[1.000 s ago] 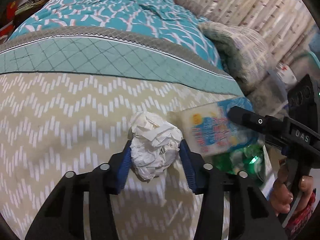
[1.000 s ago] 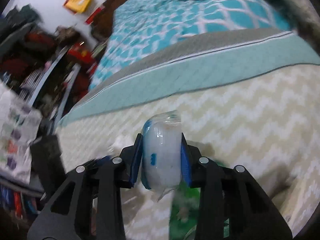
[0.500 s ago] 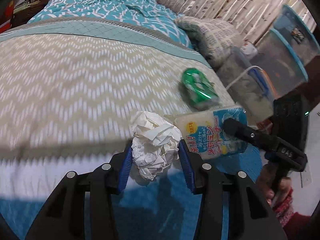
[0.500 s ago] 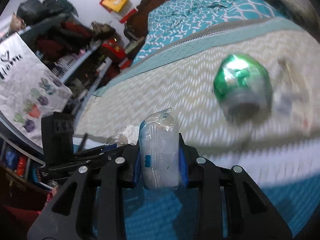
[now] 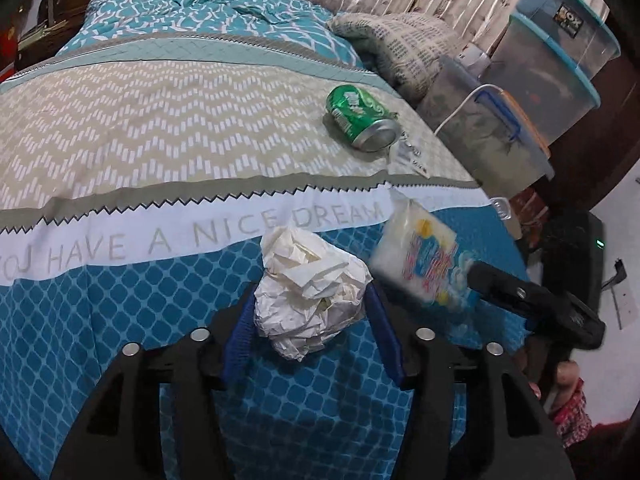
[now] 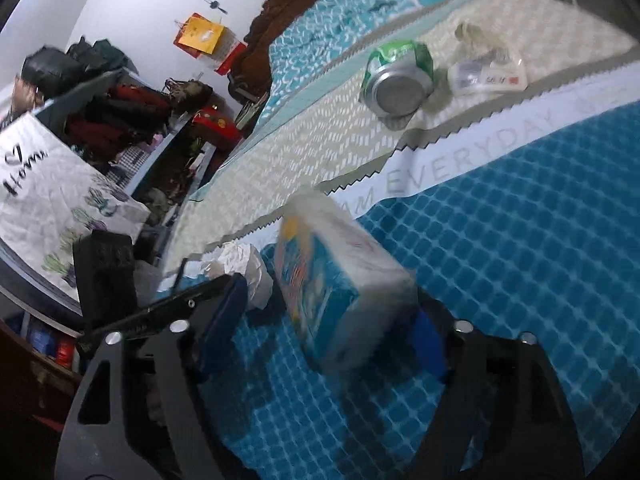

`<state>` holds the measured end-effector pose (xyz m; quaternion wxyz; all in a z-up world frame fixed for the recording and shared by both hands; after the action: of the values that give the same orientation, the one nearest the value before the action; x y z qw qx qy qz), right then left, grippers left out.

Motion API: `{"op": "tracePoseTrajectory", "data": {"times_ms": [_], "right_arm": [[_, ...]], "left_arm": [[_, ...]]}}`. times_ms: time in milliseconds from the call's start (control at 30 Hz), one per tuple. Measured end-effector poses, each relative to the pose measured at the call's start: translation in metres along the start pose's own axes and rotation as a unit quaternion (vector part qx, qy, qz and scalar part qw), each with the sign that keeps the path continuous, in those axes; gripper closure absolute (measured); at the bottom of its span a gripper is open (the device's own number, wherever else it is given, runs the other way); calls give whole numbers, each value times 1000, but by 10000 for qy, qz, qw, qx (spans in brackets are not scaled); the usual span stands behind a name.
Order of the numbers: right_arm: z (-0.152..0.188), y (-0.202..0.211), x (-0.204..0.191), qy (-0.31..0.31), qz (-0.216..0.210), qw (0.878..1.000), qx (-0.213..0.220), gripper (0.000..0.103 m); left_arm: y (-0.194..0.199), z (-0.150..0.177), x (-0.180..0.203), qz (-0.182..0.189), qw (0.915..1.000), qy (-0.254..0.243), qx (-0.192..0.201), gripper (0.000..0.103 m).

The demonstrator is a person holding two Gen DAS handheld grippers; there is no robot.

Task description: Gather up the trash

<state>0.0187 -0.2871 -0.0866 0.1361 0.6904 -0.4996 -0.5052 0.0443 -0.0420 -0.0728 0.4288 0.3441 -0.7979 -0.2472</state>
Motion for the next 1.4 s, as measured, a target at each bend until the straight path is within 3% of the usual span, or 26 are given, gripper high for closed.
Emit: {"op": "tracePoseTrajectory", "data": {"times_ms": [167, 300, 667, 800, 833, 867, 967, 1233, 1400], "right_arm": [[9, 18, -2, 531, 584, 9963, 341, 20], [13, 29, -5, 1120, 1394, 9811, 735, 14], [30, 1, -37, 2282, 1965, 9524, 478, 12], [30, -4, -33, 2236, 2021, 9527, 381, 12], [30, -4, -33, 2220, 2006, 9535, 370, 21], [30, -5, -32, 2225, 1978, 9541, 338, 38], [29, -2, -32, 2190, 1917, 9560, 379, 39], [11, 30, -7, 1548, 1831, 9673, 825, 39], [6, 43, 22, 1080, 1911, 9718, 860, 39]], "left_arm": [[-1, -3, 4, -58, 9999, -79, 35, 36], [-4, -6, 7, -167, 9997, -191, 43, 34], [-16, 0, 5, -418, 9988, -262, -57, 34], [-18, 3, 7, -549, 9974, -452, -96, 36], [-20, 5, 8, -545, 9972, -501, -137, 47], [-22, 5, 9, -526, 9970, -537, -197, 58], [-22, 3, 16, -332, 9970, -654, -232, 62], [-34, -14, 60, 277, 9949, -936, -235, 62], [-56, -15, 84, 324, 9916, -1180, -411, 62]]}}
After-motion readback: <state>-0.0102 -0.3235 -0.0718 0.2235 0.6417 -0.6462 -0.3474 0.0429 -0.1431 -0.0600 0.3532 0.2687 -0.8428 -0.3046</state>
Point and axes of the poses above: each gripper's, at about its wrist camera, not at the fingertips, and y roughly against the way its jaws point, x to its right, z to its underside, the point moved 3 cm from there along -y, roughly the way its jaws point, and after that the axes turned 12 degrees about z, right-handed, at the moved point
